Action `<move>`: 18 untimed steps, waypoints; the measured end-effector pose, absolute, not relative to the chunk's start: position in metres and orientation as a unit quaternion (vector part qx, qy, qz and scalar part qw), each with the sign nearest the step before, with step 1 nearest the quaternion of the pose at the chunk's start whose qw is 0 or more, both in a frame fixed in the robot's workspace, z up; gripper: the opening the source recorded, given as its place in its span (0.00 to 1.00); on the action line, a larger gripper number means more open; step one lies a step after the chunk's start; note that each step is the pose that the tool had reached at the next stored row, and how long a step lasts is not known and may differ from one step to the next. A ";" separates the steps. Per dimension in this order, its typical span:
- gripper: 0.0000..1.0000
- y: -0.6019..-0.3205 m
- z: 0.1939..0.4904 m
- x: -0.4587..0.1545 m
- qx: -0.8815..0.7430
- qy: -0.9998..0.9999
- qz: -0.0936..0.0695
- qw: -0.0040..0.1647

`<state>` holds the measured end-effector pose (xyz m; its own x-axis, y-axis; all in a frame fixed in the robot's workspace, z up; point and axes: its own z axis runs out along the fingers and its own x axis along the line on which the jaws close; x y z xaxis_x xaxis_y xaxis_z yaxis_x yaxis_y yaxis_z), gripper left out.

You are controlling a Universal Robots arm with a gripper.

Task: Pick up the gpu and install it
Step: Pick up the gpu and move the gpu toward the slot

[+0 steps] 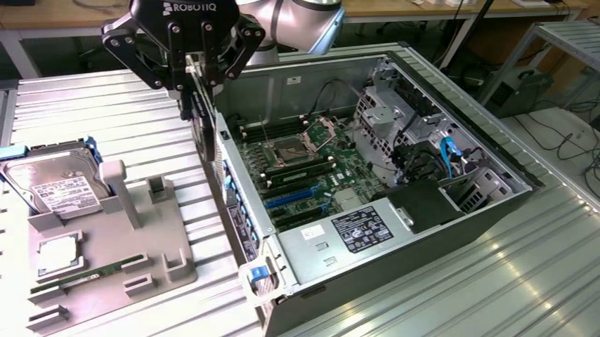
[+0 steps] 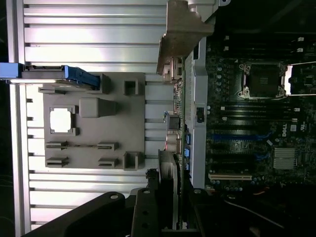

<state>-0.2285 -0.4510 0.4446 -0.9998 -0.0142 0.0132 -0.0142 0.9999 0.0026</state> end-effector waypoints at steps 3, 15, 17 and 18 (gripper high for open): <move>0.27 -0.451 0.445 -0.224 0.007 -1.000 -0.001 0.007; 0.27 -0.451 0.445 -0.209 0.007 -1.000 -0.001 0.007; 0.27 -0.451 0.445 -0.206 0.007 -1.000 -0.001 0.007; 0.27 -0.451 0.445 -0.205 0.007 -1.000 -0.001 0.007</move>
